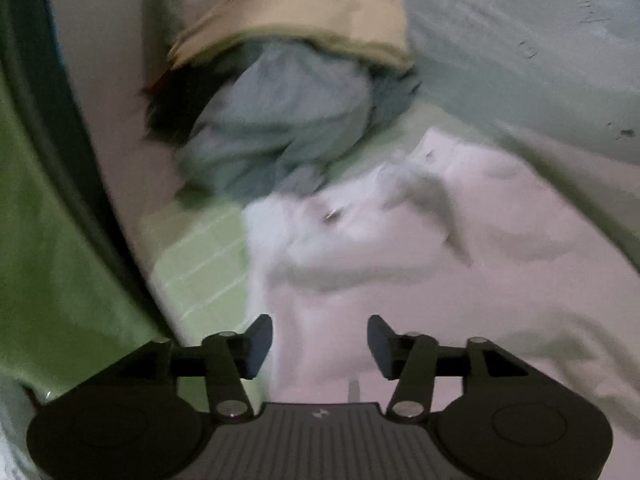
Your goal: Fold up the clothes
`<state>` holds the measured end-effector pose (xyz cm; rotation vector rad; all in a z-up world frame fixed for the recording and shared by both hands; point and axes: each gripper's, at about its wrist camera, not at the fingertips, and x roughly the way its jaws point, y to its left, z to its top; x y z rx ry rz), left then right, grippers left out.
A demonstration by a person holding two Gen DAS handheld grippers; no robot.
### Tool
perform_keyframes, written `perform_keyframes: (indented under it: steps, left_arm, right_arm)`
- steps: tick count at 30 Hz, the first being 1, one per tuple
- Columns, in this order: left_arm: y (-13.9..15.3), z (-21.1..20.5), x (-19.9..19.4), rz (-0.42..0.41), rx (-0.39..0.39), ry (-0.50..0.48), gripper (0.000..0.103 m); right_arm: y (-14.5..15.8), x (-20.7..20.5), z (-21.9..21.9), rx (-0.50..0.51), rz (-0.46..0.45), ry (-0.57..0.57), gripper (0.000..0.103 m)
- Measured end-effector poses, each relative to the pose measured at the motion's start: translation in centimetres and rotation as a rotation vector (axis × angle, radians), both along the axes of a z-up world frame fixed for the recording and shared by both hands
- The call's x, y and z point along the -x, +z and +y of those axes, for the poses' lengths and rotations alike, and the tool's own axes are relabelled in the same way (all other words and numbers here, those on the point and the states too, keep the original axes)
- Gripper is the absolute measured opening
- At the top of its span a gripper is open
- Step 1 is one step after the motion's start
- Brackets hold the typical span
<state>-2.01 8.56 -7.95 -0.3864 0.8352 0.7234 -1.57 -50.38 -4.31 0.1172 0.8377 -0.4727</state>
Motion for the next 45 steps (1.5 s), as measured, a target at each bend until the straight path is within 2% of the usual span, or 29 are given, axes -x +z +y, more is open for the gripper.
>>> perform_keyframes:
  steps: [4, 8, 12, 16, 22, 24, 26, 28, 29, 30, 31, 32, 35, 36, 40, 42, 45]
  left_arm:
    - [0.8, -1.5, -4.9, -0.007, -0.038, -0.108, 0.069]
    - [0.5, -2.8, -10.9, -0.003, -0.034, -0.191, 0.075]
    - [-0.9, -2.7, -17.0, 0.018, -0.034, -0.25, 0.077]
    - [-2.8, -0.8, -21.8, 0.058, -0.021, -0.229, 0.077]
    - [-5.6, 2.2, -28.8, 0.119, 0.001, -0.186, 0.081]
    - [-6.5, 3.2, -31.1, 0.139, 0.008, -0.172, 0.086]
    - [-7.3, 4.0, -31.9, 0.141, 0.026, -0.162, 0.091]
    - [-7.7, 4.0, -32.2, 0.123, 0.023, -0.169, 0.098]
    - [-7.7, 4.0, -32.3, 0.113, 0.013, -0.176, 0.099]
    - [-7.8, 3.9, -32.4, 0.102, 0.003, -0.183, 0.098]
    - [-7.9, 3.8, -32.5, 0.092, -0.007, -0.191, 0.097]
    - [-8.0, 3.7, -32.6, 0.081, -0.017, -0.198, 0.087]
    - [-7.4, 4.1, -32.9, 0.062, -0.039, -0.171, 0.043]
    - [-7.2, 4.3, -33.0, 0.059, -0.037, -0.17, 0.005]
    - [-6.4, 4.5, -33.5, 0.048, -0.044, -0.175, 0.005]
    - [-5.4, 4.1, -33.5, 0.032, -0.09, -0.198, 0.005]
    - [-3.3, 3.4, -33.2, -0.003, -0.171, -0.209, 0.005]
  right_arm:
    - [0.3, -2.9, -0.4, -0.05, -0.052, -0.017, 0.062]
    - [-0.2, -7.0, -0.9, -0.073, -0.064, -0.011, 0.076]
    - [-1.0, -11.9, -1.5, -0.092, -0.06, -0.006, 0.078]
    - [-2.3, -16.2, -2.7, -0.133, -0.044, -0.002, 0.083]
    - [-4.2, -22.7, -4.5, -0.196, -0.019, 0.005, 0.084]
    - [-4.9, -24.8, -5.1, -0.217, -0.011, 0.007, 0.082]
    - [-5.5, -27.0, -5.7, -0.238, -0.003, 0.009, 0.072]
    - [-4.3, -26.8, -5.2, -0.208, -0.035, 0.032, 0.059]
    - [-3.6, -26.7, -4.9, -0.191, -0.053, 0.044, 0.039]
    - [-3.0, -26.5, -4.6, -0.174, -0.07, 0.056, 0.026]
    - [-2.3, -26.4, -4.3, -0.157, -0.088, 0.069, 0.015]
    - [-1.6, -26.2, -3.9, -0.14, -0.105, 0.081, 0.012]
    - [0.4, -25.7, -3.0, -0.088, -0.157, 0.117, 0.008]
    - [1.1, -25.6, -2.7, -0.071, -0.175, 0.129, 0.008]
    - [3.8, -24.9, -1.4, -0.003, -0.244, 0.178, 0.008]
    - [5.1, -24.6, -0.8, 0.032, -0.279, 0.202, 0.008]
    - [8.9, -24.5, -0.1, 0.059, -0.384, 0.232, 0.008]
